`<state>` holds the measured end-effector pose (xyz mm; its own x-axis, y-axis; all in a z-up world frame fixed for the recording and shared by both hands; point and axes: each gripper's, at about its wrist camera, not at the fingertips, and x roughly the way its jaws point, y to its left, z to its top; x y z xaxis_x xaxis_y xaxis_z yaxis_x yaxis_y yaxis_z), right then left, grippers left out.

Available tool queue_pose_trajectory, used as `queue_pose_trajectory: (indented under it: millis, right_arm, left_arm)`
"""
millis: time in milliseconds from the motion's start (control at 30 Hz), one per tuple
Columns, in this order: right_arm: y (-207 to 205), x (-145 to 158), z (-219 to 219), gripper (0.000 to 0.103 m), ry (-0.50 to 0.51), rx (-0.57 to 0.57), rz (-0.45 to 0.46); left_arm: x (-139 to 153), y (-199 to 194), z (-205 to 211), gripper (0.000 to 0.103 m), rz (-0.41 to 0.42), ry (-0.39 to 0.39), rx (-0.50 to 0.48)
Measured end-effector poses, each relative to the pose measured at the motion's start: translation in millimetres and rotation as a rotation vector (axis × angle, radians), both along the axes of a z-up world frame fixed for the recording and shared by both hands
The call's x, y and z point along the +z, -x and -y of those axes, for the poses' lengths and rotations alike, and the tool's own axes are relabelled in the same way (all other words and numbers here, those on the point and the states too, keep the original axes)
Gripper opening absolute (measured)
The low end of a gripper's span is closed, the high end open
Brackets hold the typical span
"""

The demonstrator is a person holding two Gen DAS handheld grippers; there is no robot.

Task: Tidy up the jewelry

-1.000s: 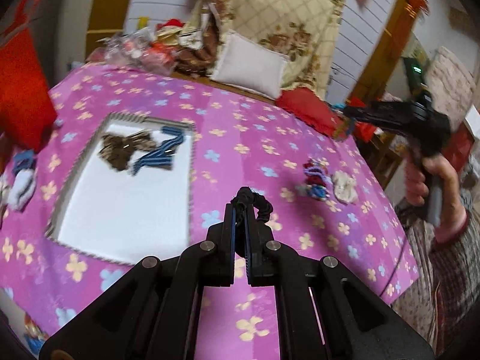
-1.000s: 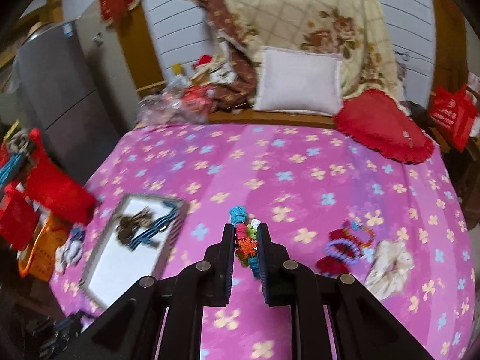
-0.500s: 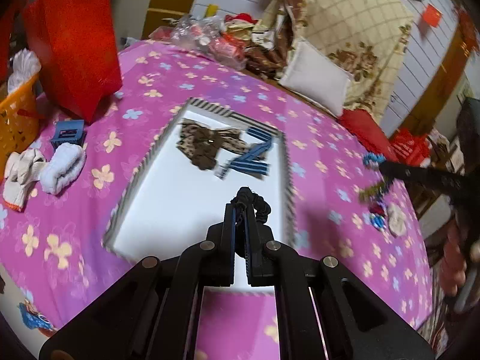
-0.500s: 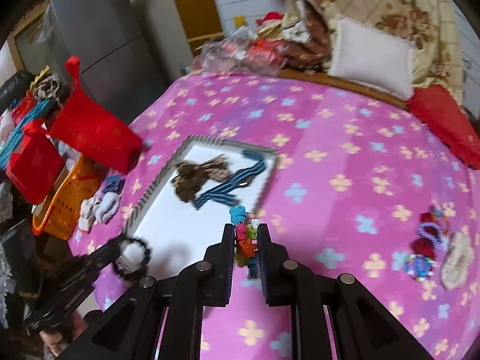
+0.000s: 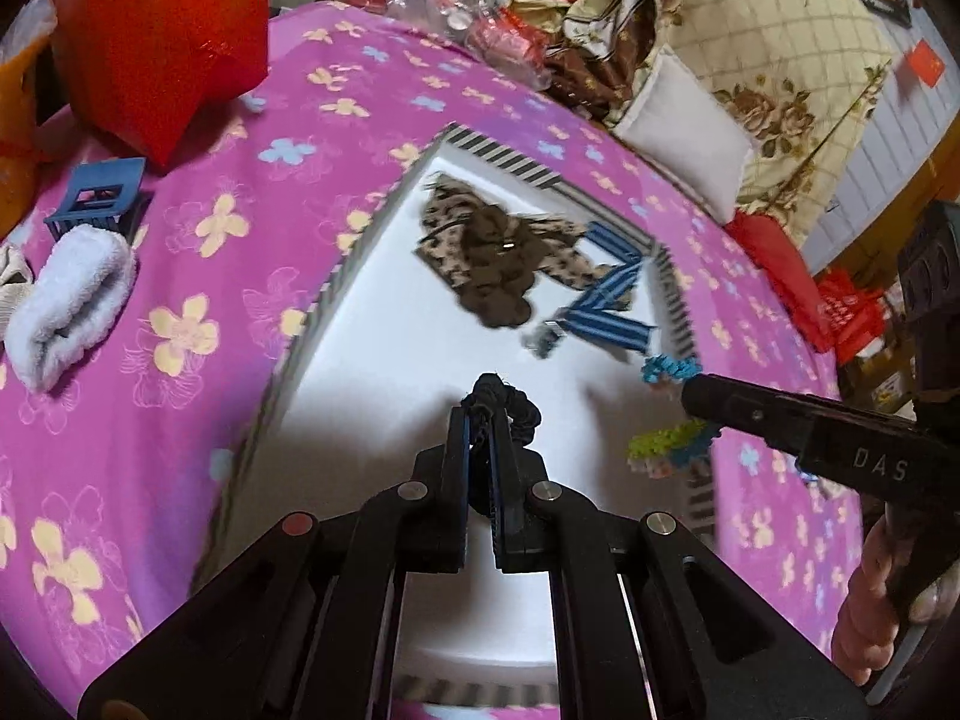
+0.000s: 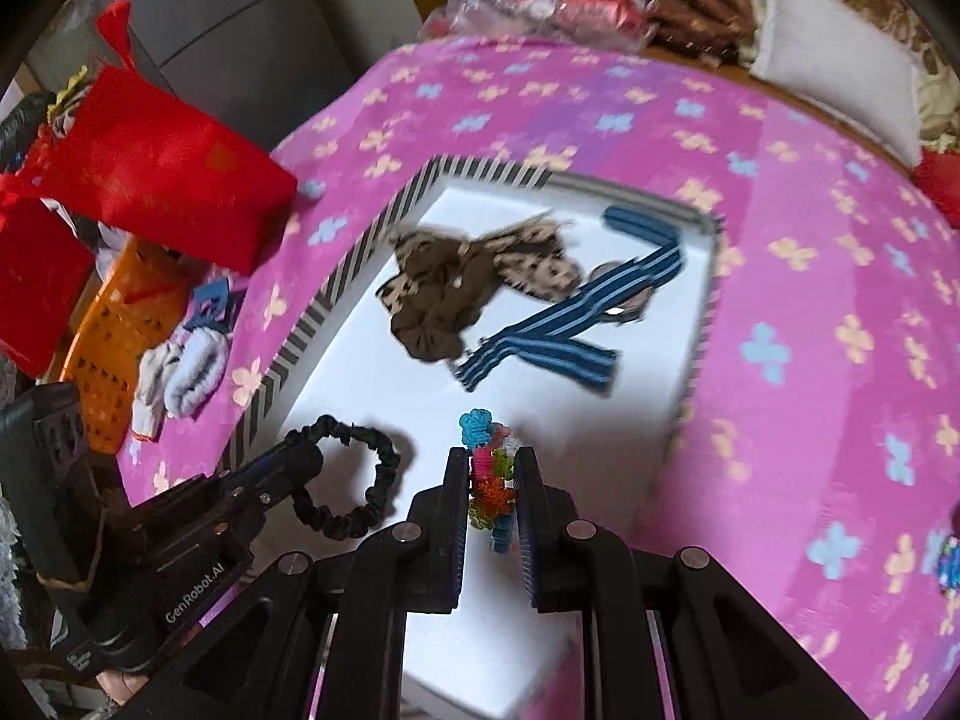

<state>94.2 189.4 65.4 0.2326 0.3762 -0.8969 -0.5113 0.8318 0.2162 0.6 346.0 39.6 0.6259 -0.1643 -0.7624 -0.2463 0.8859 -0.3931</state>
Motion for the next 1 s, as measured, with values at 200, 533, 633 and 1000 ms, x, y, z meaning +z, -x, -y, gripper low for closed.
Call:
queue_pose_trajectory:
  millis: [200,533,633,1000]
  right_arm:
    - [-11,-20,-20,0.014,0.007,0.0,-0.011]
    - [-11,-16,-26,0.044,0.008,-0.007,0.035]
    - [-8,-6,-18,0.044,0.01,-0.024,0.061]
    - [54,9,118,0.045,0.018,-0.222,0.101]
  left_arm:
    - [-10,-8,-12,0.004,-0.024,-0.015,0.036]
    - [1,-1,-20,0.053,0.059,0.008,0.059]
    - [4,0,-20,0.054,0.079,0.02,0.054]
    - [2,6,-7,0.054,0.073,-0.011,0.023]
